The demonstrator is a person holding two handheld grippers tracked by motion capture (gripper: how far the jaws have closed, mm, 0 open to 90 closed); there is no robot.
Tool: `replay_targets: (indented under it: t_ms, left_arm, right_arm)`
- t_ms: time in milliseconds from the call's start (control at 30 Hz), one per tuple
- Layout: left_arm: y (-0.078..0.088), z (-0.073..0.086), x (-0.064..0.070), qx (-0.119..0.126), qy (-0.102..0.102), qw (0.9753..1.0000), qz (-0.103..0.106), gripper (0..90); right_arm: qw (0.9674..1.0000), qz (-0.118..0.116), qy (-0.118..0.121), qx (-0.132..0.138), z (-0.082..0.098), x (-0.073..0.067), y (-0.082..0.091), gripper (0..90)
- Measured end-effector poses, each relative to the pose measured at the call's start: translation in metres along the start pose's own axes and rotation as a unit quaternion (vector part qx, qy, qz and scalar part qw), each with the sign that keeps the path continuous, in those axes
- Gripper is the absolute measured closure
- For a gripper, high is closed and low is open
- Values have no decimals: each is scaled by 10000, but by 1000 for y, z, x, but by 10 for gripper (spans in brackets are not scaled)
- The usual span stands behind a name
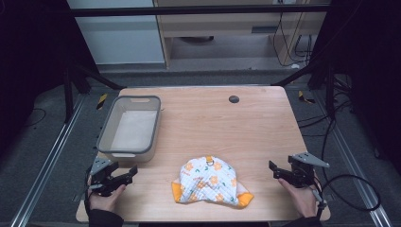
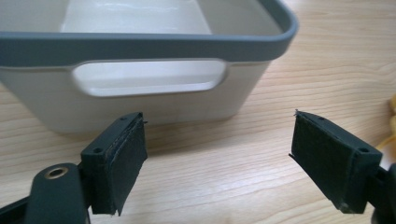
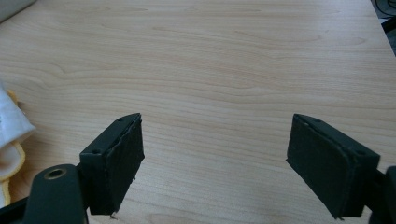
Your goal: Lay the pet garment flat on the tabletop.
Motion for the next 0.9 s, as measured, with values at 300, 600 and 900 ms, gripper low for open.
replay_targets:
  t_ms: [300, 600, 900]
  left_arm:
    - [3, -5, 18, 79, -225, 9995, 206, 176]
    - [5, -14, 33, 126, -298, 9986, 412, 203]
    - [7, -38, 43, 324, -422, 9974, 479, 223]
  right_arm:
    - [9992, -44, 102, 377, -8, -13, 10, 269]
    - [9983, -327, 337, 333, -19, -27, 10, 271]
    - [9962, -609, 442, 434, -43, -46, 9, 273]
Point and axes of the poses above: each handheld gripper's, and its own axes: y roughly backward along the jaws, z roughly out of its underside, x roughly to its right, the point moved 5 cm from there along -y, roughly forward along the jaws, and after that the axes turned 6 degrees about -y, right-handed, at the moved point
